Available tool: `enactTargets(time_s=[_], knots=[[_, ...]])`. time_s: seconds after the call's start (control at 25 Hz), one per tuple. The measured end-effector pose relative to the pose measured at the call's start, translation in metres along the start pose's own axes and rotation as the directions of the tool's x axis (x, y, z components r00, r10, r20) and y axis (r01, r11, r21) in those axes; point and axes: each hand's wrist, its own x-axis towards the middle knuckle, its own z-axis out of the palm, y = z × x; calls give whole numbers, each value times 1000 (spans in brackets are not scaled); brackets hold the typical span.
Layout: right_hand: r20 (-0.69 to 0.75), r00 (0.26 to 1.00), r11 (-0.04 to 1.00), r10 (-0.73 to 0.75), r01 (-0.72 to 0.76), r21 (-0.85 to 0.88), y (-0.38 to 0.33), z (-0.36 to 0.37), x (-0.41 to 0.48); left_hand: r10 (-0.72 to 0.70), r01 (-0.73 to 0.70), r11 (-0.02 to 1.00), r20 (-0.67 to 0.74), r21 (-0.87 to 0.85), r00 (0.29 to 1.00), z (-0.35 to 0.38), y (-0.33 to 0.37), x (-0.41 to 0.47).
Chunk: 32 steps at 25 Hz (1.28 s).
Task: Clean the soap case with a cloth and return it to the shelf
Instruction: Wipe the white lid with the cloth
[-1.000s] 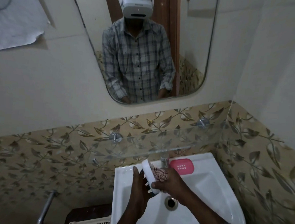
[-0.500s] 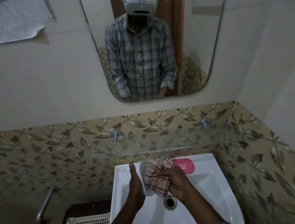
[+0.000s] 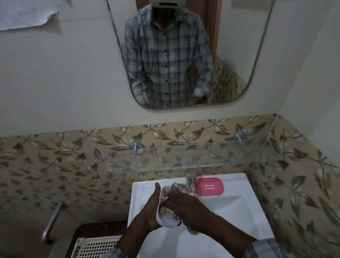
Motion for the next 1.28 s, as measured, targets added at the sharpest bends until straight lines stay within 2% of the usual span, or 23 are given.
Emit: enactTargets(time_s=[0.08,0.12,0.2,0.36,0.44,0.52,0.6,0.68,0.76,0.8,0.84,0.92,0.96,1.04,1.08,1.12,1.2,1.24,1.28], knots=[[111,987,990,118,-125,58,1,0,-1,10,-9,999,-44,31,999,-4,1,0],[232,962,982,146,-169,83,0,-2,2,9,-6,998,-60,55,998,-7,3,-2],[421,898,978,131,-187,96,5,-9,12,1,3,998,-68,58,998,-9,2,2],[531,846,986,48,-124,108,9,-19,18,7,5,983,-68,185,998,-18,2,4],[587,806,994,-73,14,105,6,-22,18,-31,47,968,-68,245,997,-14,0,1],[583,789,978,-196,197,62,13,-25,22,-47,67,957,-78,281,996,-11,-2,-2],[525,816,944,-242,323,-66,28,-28,22,-62,87,967,-108,241,992,-11,-3,-3],[421,884,958,-201,268,-106,33,-22,13,-62,82,975,-103,209,993,-15,2,-3],[392,907,987,-154,125,97,21,-11,0,-80,93,974,-69,206,994,-20,8,-4],[391,900,972,-195,124,198,15,-5,-7,-98,108,974,-62,199,993,-21,10,-5],[374,895,959,-244,166,230,15,0,-13,-111,119,974,-52,192,992,-19,10,-6],[324,895,952,-306,281,123,21,2,-15,-129,136,964,-49,227,990,-15,9,-5],[289,920,961,-265,275,6,23,1,-13,-108,123,962,-76,244,991,-13,8,-3],[228,968,954,-108,165,-250,18,4,-6,-30,49,978,-94,203,995,-9,9,0],[244,970,938,-12,96,-334,12,4,-1,7,9,982,-82,190,997,-4,11,0],[291,954,938,70,36,-344,5,2,4,32,-18,982,-73,187,997,0,10,0],[338,917,974,210,-165,-157,3,-5,14,56,-42,982,-71,185,996,3,6,1],[375,876,945,303,-326,-1,7,-13,16,44,-32,986,-72,161,996,1,4,0],[438,804,823,403,-527,210,14,-20,15,30,-21,990,-61,139,998,-1,4,-3]])
